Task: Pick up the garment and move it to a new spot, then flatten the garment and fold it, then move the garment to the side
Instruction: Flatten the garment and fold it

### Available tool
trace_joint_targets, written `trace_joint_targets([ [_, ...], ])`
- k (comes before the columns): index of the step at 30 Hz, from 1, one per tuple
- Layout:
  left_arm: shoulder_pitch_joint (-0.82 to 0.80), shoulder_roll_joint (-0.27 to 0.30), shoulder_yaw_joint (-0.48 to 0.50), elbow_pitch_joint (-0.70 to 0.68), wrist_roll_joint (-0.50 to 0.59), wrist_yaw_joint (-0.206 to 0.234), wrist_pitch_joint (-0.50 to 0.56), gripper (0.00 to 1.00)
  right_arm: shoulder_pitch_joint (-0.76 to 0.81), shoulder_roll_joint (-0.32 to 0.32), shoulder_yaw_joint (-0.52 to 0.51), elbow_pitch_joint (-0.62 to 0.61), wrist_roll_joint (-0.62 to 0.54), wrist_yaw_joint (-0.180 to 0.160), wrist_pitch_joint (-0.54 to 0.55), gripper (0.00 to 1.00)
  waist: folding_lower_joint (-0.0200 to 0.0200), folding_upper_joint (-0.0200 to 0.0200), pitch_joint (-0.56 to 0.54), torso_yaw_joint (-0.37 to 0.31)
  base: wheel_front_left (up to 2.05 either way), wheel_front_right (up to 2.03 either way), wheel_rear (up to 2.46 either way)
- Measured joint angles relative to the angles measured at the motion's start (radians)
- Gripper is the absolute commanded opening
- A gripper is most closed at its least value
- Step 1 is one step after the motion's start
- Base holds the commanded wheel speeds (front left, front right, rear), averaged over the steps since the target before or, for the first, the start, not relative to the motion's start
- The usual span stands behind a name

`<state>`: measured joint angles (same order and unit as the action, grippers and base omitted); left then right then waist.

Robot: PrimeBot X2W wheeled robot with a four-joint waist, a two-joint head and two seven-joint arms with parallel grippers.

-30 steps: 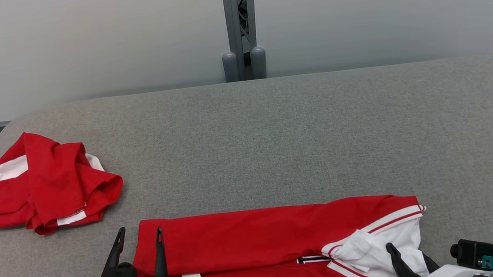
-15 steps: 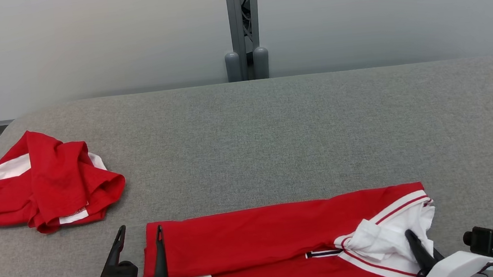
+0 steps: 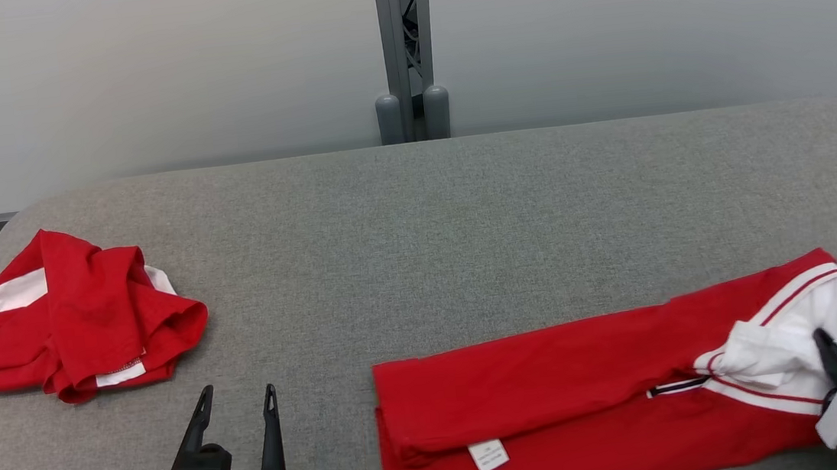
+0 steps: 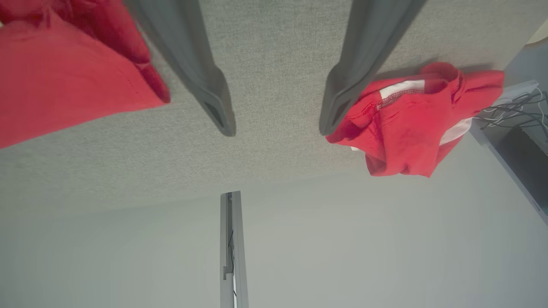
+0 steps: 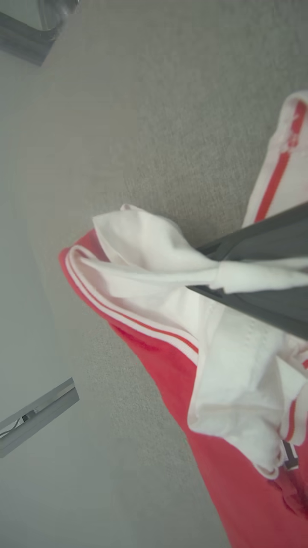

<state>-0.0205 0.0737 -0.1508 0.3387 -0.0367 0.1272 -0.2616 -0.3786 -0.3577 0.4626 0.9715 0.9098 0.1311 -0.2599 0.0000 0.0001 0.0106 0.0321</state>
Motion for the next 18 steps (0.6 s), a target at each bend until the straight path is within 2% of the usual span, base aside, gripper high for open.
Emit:
trace_joint_targets([
  [3,0.000,-0.002,0.000,0.002,0.001,-0.003,0.000,1.00,-0.040,-0.042,0.018,0.050,-0.028,0.000,0.000,0.00,0.0000,0.0000,-0.003,0.000,0.00,0.00,0.00],
  [7,0.000,-0.003,-0.001,0.006,0.004,-0.003,0.000,1.00,-0.063,-0.050,0.062,0.053,-0.036,0.000,0.017,0.00,0.0000,0.0000,-0.009,-0.001,0.00,0.00,0.00],
  [18,0.014,-0.014,-0.002,0.016,0.001,0.000,0.000,1.00,-0.054,-0.055,0.148,-0.093,0.031,0.000,0.096,0.00,0.0000,0.0000,-0.041,-0.034,0.00,0.00,0.00],
])
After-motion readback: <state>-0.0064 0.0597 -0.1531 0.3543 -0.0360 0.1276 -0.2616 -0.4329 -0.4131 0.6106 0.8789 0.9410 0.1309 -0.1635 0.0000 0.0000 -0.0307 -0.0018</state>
